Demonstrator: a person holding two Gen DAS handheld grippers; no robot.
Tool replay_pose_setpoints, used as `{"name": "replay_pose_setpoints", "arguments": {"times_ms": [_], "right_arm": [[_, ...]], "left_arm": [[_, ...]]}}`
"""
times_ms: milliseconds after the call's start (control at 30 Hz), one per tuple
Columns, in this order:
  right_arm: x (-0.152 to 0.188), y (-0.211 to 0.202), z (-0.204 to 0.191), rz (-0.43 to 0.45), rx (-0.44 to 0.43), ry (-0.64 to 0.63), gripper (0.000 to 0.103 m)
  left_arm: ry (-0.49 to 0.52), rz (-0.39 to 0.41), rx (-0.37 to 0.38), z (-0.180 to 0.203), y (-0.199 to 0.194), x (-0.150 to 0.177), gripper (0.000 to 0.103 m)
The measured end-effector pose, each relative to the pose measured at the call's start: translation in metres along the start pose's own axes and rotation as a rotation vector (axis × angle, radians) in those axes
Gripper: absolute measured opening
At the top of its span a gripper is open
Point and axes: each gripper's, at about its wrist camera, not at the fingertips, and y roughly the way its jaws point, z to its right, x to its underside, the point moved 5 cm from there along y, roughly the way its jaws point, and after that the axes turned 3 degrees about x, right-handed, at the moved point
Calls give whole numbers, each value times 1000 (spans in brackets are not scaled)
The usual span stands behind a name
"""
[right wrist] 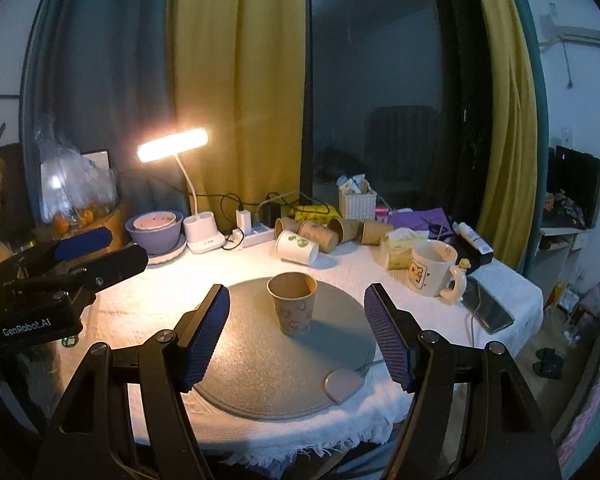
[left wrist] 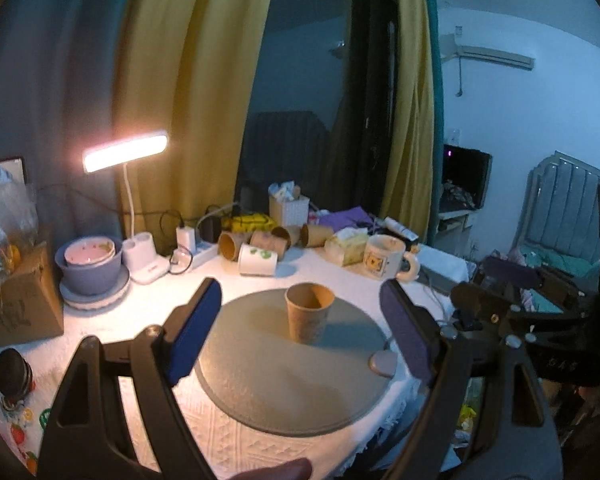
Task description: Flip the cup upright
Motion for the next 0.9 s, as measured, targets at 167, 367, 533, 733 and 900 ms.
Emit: {"name": "replay_pose_setpoints", "arguments": {"times_ms": [167,367,533,733,900], "right_arm": [[-4,-12,0,23,3,-4,73],[-11,-24,0,49,7,-5,73],[-14,-31,-1,65,6,-3,73],[-16,-35,0,77,7,5,73],[-17,-36,1,83,14,2,73]], "left_arm": [[17,21,13,5,-8,-5,83],[32,56,18,7,-17,-12,83],[42,82,23,8,-24,-15,83],[54,104,30,9,-30,-18,83],[70,117,29,12,-34,-17,83]]}}
